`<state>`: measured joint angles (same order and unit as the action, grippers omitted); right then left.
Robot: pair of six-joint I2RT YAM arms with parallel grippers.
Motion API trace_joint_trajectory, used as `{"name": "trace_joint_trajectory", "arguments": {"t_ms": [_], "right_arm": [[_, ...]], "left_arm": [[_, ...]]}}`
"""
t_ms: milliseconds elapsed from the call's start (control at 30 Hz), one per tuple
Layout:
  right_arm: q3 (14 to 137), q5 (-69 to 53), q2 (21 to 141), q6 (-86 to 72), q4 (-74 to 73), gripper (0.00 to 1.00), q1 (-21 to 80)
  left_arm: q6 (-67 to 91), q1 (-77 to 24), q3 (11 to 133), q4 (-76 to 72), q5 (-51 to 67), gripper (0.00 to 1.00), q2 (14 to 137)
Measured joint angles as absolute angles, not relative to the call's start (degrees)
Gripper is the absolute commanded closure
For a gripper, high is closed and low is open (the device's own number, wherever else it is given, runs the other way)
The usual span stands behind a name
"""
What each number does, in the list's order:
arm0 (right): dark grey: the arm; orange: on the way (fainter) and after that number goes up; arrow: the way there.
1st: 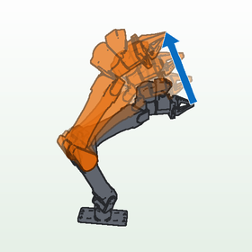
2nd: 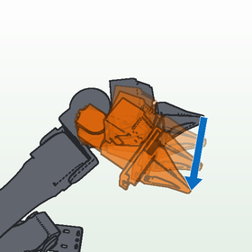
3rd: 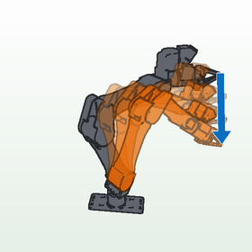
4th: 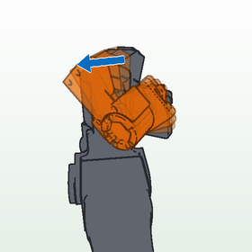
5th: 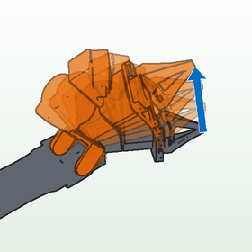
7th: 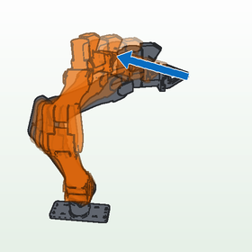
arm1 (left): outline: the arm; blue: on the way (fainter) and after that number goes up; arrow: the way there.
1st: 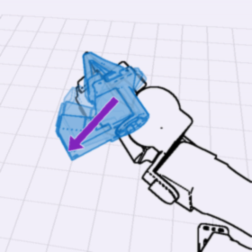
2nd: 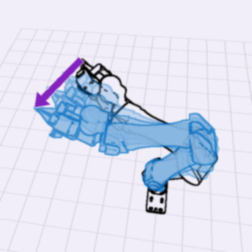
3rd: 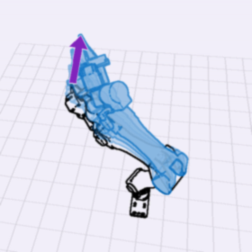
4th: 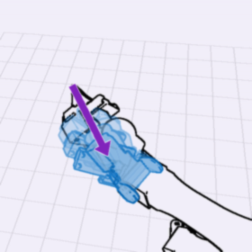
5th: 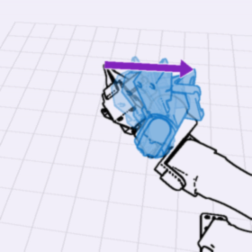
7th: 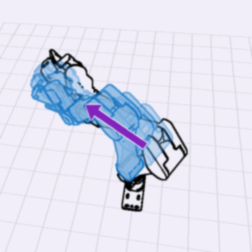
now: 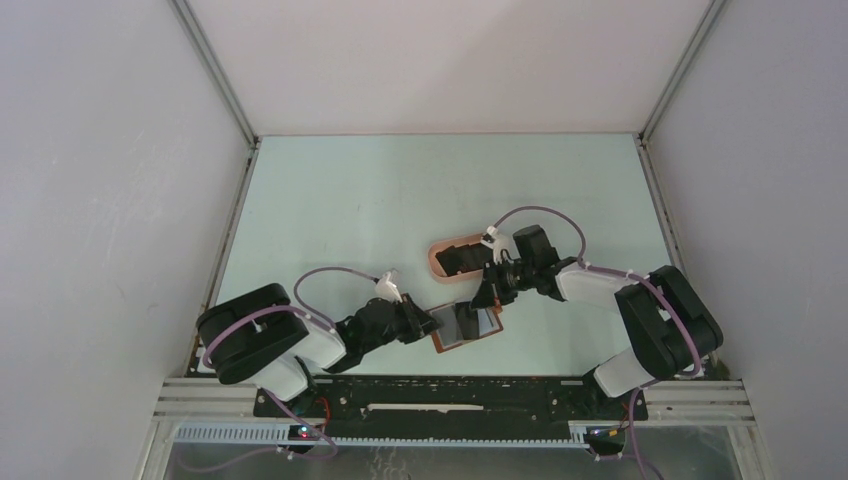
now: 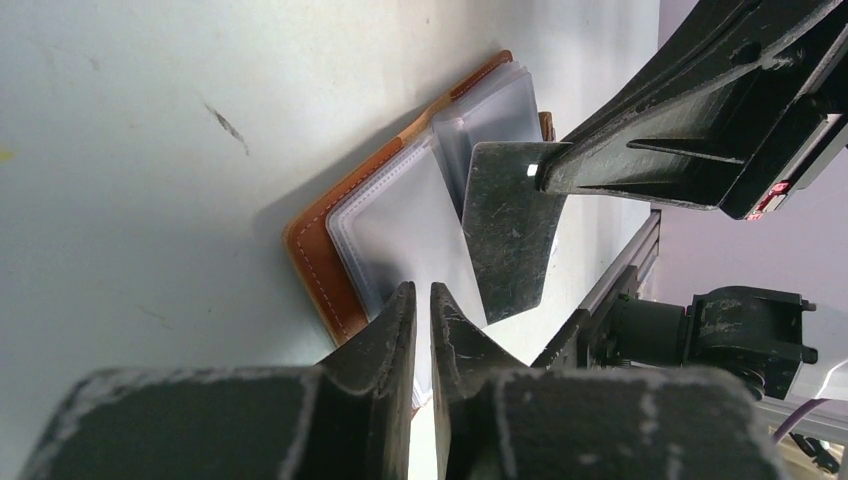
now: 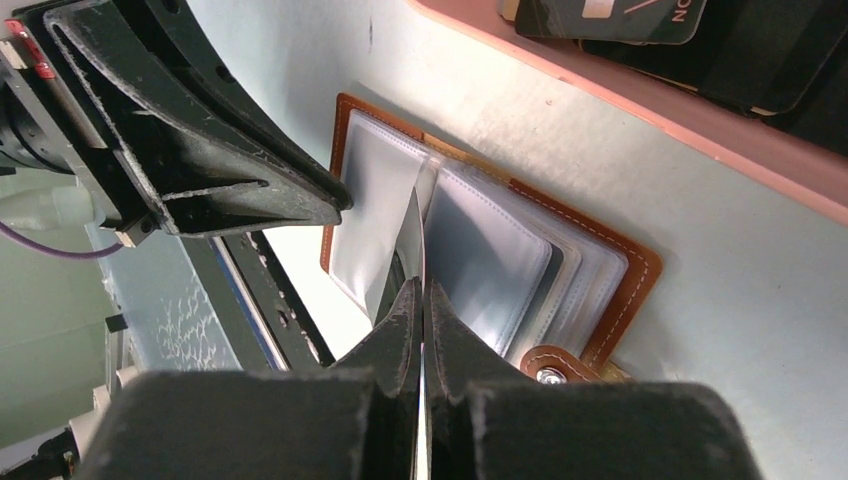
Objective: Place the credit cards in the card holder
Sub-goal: Insert the credit card into the card holder.
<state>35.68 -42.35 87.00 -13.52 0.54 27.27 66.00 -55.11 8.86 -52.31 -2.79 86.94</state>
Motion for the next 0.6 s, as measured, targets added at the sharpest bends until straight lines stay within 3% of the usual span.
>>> {"name": "trace_joint_trajectory", "arguments": {"t_ms": [600], "right_arm": [[37.26,-39.88,87.77,-13.34,-3.05,1.0,27.53]], "left_arm": [[66.0,-55.11,9.13,-52.03,-2.79,0.85,87.09]]}}
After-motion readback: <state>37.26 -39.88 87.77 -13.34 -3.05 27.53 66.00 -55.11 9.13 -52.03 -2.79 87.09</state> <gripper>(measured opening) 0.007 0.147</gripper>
